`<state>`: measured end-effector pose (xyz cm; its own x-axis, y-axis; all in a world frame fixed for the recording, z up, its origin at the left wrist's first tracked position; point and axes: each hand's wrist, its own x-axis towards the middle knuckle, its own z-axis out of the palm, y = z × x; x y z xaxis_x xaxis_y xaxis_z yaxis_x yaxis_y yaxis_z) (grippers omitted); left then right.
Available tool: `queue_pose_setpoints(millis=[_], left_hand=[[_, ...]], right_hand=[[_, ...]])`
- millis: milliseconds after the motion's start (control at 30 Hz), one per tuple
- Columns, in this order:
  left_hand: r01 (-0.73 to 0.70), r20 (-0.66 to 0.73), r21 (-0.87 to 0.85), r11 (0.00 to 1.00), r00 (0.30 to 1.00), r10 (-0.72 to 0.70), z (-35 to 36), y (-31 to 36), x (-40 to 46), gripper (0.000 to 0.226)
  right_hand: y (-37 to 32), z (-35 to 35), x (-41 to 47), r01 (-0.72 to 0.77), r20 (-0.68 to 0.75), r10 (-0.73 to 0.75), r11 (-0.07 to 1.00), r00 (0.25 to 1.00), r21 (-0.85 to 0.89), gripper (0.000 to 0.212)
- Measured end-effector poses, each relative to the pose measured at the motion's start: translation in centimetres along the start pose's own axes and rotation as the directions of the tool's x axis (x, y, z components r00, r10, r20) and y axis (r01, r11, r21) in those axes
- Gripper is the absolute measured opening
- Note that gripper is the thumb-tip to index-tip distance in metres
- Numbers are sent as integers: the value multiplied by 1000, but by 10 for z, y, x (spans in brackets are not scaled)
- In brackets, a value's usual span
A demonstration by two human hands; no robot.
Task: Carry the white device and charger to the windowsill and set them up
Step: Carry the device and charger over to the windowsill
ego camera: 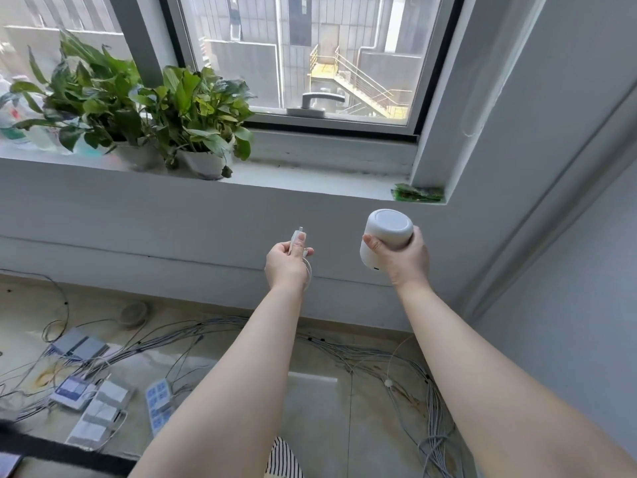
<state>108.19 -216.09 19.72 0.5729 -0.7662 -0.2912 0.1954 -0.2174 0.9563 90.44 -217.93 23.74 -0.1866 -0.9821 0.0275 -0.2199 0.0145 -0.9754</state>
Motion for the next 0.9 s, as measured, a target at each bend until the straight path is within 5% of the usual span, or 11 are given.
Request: queue_pose_setpoints(millis=[500,900], left_hand=[[8,120,56,998,993,-15,17,58,199,37],[-7,169,171,985,985,-22,52,82,288,46]], right_hand=[[-14,145,131,-92,-98,91,996,991,-2,56],[-9,190,211,-107,-112,108,994,988,12,63]])
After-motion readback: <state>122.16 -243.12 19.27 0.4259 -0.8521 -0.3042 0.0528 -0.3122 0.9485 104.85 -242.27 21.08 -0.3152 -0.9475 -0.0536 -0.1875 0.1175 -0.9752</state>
